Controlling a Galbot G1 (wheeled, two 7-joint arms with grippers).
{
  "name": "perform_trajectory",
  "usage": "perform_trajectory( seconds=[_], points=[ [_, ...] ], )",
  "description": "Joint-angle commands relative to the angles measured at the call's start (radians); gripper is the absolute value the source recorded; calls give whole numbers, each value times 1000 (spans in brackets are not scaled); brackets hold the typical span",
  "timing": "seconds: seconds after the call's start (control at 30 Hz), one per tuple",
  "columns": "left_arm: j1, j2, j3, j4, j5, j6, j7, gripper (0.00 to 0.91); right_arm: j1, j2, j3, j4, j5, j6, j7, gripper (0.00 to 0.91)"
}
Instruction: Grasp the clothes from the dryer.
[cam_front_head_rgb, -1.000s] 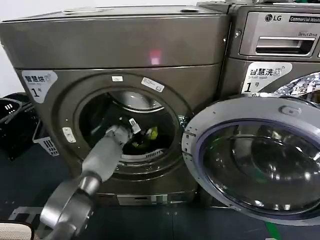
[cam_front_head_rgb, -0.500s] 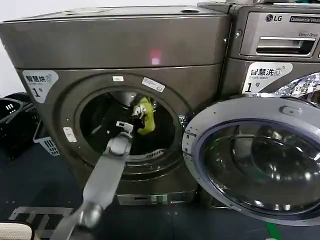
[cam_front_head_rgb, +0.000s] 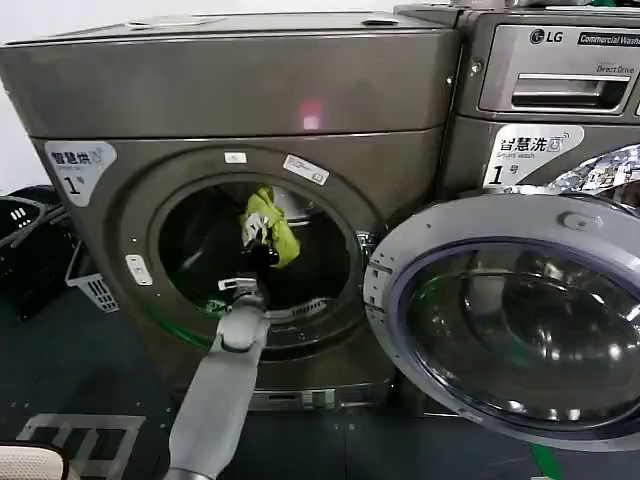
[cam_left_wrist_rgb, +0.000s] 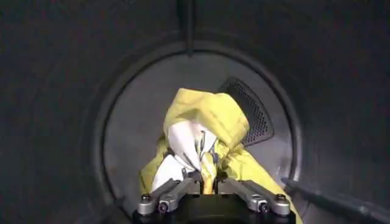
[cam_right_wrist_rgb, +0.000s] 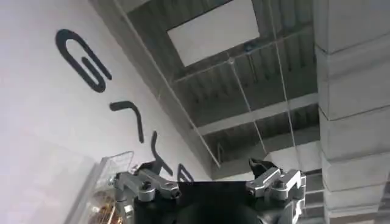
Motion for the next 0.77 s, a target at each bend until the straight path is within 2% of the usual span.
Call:
perform_trajectory(
  seconds=[0.03, 0.33, 0.77],
  points=[
    [32, -3, -8, -42, -11, -20, -42, 0, -5, 0, 8, 1, 1, 9, -2, 907],
    [27, -1, 1, -33, -5, -23, -34, 0, -7, -2, 18, 26, -9, -30, -10, 907],
    [31, 0, 4, -46, -4, -15, -24, 0, -10, 1, 22, 27, -12, -34, -16, 907]
  ],
)
